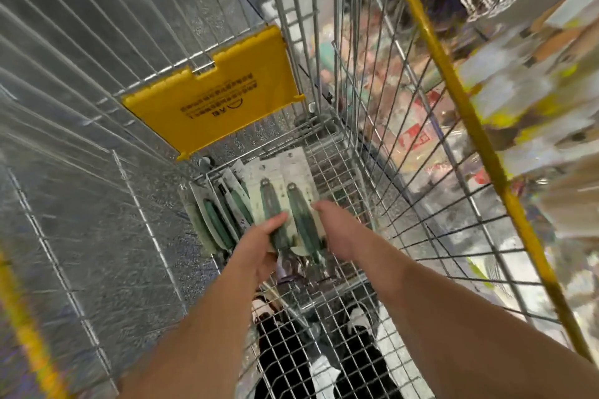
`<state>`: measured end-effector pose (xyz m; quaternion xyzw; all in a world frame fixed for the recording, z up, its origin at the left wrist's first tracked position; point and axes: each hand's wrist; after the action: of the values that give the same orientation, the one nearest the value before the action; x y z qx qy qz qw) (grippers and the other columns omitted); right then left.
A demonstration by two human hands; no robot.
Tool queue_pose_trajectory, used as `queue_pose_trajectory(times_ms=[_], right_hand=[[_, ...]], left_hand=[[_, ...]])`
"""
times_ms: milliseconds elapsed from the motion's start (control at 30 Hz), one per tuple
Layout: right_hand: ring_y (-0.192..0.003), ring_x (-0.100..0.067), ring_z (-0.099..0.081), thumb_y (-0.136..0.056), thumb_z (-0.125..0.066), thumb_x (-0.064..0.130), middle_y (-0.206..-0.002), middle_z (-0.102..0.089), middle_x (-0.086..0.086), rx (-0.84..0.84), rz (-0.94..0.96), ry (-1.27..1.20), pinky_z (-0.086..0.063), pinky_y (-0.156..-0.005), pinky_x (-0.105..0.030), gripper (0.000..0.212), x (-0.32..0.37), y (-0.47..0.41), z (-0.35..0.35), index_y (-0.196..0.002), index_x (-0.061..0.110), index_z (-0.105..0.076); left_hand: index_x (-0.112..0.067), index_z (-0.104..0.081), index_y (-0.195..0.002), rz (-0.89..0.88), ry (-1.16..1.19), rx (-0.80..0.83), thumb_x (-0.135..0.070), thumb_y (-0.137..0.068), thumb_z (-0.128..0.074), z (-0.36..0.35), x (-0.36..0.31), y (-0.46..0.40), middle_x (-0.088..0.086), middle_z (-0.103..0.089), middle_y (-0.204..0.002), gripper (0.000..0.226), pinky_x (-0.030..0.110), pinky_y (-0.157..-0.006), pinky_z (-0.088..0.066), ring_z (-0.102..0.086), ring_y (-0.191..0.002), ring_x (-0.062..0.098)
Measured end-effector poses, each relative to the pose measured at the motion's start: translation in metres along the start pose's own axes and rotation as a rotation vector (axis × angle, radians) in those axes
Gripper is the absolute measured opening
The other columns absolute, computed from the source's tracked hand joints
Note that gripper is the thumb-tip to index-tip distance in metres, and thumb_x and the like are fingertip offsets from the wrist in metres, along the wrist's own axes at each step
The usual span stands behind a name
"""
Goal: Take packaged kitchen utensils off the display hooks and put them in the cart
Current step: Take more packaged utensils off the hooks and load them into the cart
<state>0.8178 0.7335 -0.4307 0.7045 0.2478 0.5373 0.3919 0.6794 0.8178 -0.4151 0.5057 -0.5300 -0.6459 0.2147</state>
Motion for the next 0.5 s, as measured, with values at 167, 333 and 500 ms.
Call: queue_pose_trajectory(times_ms=[167, 333, 500], right_hand=[[-0.138, -0.036, -0.042, -0.079, -0.046, 0.086, -0.155, -0.041, -0.007, -0.113, -0.012, -0.132, -0.027, -0.116, -0.06, 0.087, 0.005, -0.036, -0.016, -0.146, 0.03, -0.047], [-0.093, -0.021, -0.061, -0.099, -0.058, 0.042, -0.124, -0.056, -0.008, -0.514, 0.063, 0.367, -0.055, -0.073, -0.029, 0.053, -0.004, -0.09, -0.004, -0.139, 0.008, -0.049], [-0.133, -0.03, -0.046, -0.086, -0.075, 0.039, -0.147, -0.042, -0.013, -0.531, 0.039, 0.917, -0.05, -0.102, -0.044, 0.083, -0.014, -0.113, -0.012, -0.15, 0.011, -0.03]], left_hand=[[-0.007, -0.066, -0.108, -0.034, 0.107, -0.098, -0.027, -0.094, -0.067, 0.008, 0.009, -0.013, 0.004, -0.075, -0.072, 0.023, 0.03, -0.056, -0.051, -0.07, -0.058, 0.018], [-0.009, -0.066, -0.115, -0.059, 0.278, -0.164, -0.03, -0.086, -0.075, 0.026, 0.017, -0.024, 0.008, -0.07, -0.088, 0.037, 0.032, -0.055, -0.049, -0.066, -0.068, 0.02], [-0.007, -0.064, -0.103, -0.08, 0.278, -0.146, -0.029, -0.086, -0.075, 0.038, 0.015, -0.031, 0.005, -0.065, -0.078, 0.03, 0.028, -0.059, -0.047, -0.065, -0.061, 0.016]])
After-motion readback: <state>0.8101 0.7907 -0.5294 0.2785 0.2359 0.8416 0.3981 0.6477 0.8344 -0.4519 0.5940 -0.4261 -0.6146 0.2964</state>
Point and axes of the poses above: each hand's wrist, its own y-axis away from the middle knuckle, its own z-axis out of the back of the hand, x = y × z
